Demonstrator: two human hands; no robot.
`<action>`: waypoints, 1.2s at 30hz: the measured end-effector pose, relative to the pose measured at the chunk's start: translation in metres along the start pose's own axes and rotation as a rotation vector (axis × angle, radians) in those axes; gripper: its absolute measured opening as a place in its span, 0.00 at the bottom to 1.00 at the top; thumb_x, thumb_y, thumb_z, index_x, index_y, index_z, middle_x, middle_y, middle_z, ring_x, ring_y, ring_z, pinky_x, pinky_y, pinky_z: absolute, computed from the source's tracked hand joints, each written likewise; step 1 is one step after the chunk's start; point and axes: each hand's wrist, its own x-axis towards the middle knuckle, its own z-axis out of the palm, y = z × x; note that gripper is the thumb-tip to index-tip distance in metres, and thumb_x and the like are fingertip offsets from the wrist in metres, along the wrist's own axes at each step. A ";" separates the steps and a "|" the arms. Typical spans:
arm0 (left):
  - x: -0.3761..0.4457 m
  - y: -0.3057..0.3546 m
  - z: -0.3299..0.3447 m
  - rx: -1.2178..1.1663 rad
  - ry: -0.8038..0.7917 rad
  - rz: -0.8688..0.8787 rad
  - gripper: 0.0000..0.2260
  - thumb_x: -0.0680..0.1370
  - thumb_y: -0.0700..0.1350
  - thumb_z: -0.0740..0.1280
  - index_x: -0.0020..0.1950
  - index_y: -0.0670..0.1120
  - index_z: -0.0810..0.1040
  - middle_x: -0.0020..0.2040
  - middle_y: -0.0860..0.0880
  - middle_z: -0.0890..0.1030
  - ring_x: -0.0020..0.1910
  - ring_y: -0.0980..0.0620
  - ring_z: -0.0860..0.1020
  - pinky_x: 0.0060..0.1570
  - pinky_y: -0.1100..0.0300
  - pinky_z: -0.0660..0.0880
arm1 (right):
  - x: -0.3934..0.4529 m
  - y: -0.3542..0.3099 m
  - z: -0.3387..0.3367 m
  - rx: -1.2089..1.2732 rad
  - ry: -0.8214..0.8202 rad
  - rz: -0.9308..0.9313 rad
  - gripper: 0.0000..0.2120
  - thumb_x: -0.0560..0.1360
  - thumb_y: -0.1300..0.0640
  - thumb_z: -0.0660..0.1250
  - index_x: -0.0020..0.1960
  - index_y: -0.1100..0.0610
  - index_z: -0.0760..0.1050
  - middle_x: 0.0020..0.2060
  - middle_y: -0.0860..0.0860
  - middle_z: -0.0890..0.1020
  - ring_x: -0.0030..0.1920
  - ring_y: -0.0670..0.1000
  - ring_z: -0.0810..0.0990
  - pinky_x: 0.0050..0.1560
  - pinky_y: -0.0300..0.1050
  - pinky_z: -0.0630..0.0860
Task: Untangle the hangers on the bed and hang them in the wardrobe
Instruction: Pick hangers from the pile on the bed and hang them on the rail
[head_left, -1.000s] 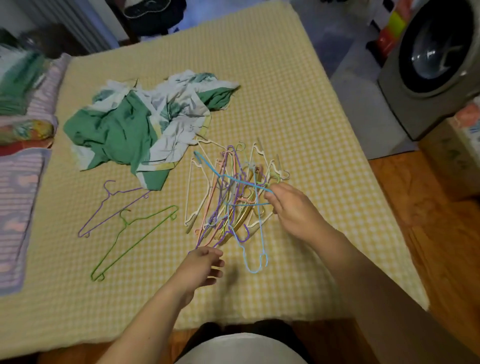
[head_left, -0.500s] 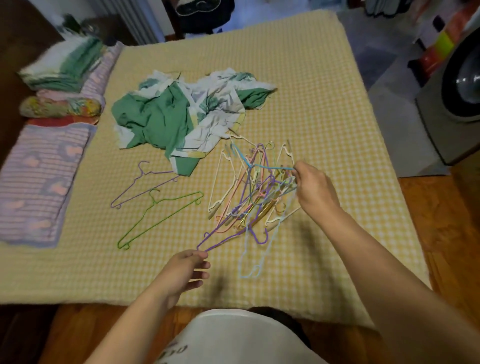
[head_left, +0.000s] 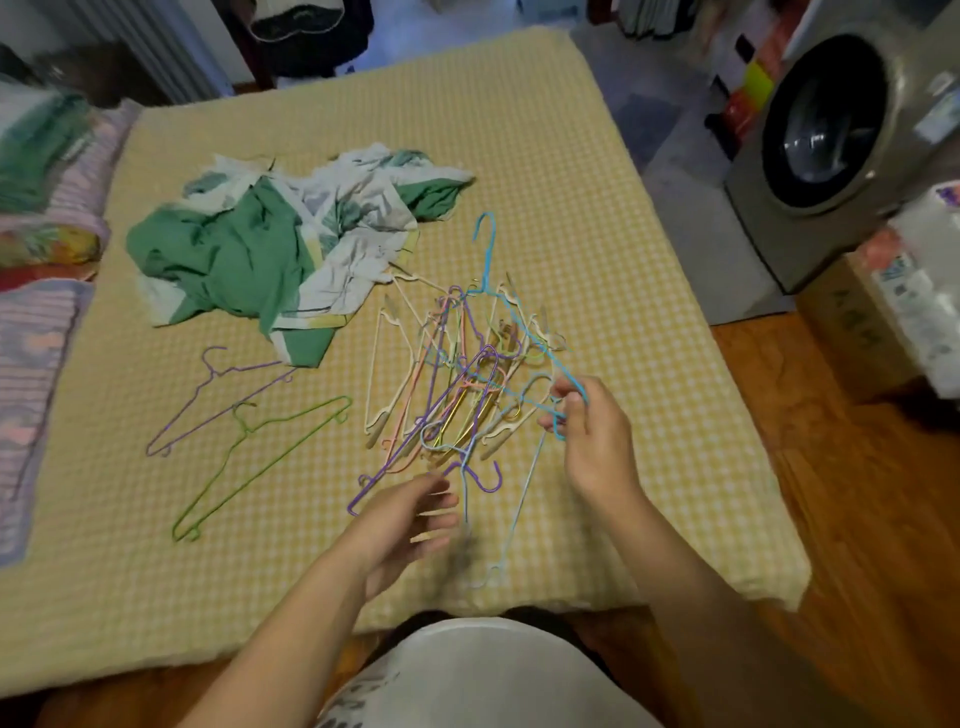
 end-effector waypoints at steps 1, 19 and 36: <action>0.003 0.004 0.008 -0.074 -0.039 -0.003 0.18 0.78 0.58 0.67 0.60 0.46 0.79 0.52 0.47 0.82 0.52 0.48 0.80 0.58 0.47 0.76 | -0.016 0.005 0.011 -0.002 -0.044 -0.022 0.13 0.82 0.54 0.52 0.58 0.51 0.75 0.55 0.50 0.77 0.45 0.48 0.84 0.48 0.45 0.80; 0.018 -0.061 -0.139 0.029 0.601 0.028 0.27 0.78 0.46 0.70 0.76 0.49 0.66 0.60 0.52 0.81 0.56 0.52 0.81 0.61 0.47 0.70 | -0.101 0.207 0.138 -0.481 -0.416 0.826 0.39 0.71 0.47 0.70 0.75 0.63 0.60 0.68 0.60 0.73 0.66 0.60 0.74 0.65 0.48 0.73; 0.046 -0.053 -0.135 -0.034 0.592 0.125 0.30 0.76 0.49 0.73 0.76 0.50 0.67 0.54 0.51 0.85 0.53 0.51 0.84 0.65 0.47 0.73 | -0.088 0.245 0.166 -0.853 -0.394 0.952 0.39 0.73 0.46 0.65 0.77 0.62 0.57 0.76 0.60 0.62 0.74 0.61 0.65 0.72 0.54 0.64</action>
